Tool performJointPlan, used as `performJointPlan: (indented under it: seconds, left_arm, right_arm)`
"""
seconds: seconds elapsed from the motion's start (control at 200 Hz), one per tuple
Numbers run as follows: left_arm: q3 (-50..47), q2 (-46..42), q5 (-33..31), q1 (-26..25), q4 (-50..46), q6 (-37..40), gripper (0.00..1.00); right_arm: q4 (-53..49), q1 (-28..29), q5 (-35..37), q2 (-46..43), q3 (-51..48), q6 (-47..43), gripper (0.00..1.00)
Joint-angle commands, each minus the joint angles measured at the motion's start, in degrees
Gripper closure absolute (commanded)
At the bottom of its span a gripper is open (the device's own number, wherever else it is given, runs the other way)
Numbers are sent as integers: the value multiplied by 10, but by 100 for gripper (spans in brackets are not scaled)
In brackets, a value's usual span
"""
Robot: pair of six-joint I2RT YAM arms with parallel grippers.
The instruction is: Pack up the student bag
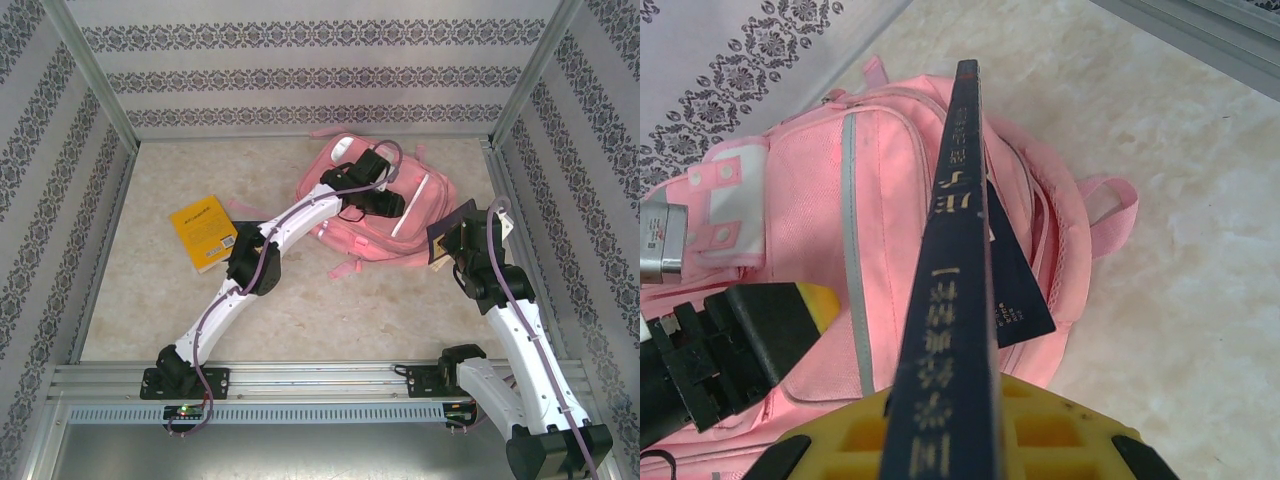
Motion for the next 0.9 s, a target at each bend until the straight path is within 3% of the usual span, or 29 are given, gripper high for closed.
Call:
performJointPlan:
  seconds: [0.0,0.17,0.255,0.605,0.729,0.894]
  left_arm:
    - [-40,-28,-65,36,-106,28,47]
    - [-274,-164,-50,65,25,22,47]
    - [-354,-220,4,76,97,16,47]
    - [-292,-212,155,74,40,165,49]
    - [-242,-173,197,74,9,175,50]
    - [-260,-166,225,70,33,161,51]
  right_arm:
    - [24,-6,-10,-7,-3,-2,100]
    - [35,-6,-37,2,-8,-2,100]
    - [53,-5,-61,3,-16,-6,100]
    - [111,-6,-157,-7,-46,-12,100]
    - [116,-6,-168,-13,-50,-11,100]
    - [118,-8,-180,-13,-54,-6,100]
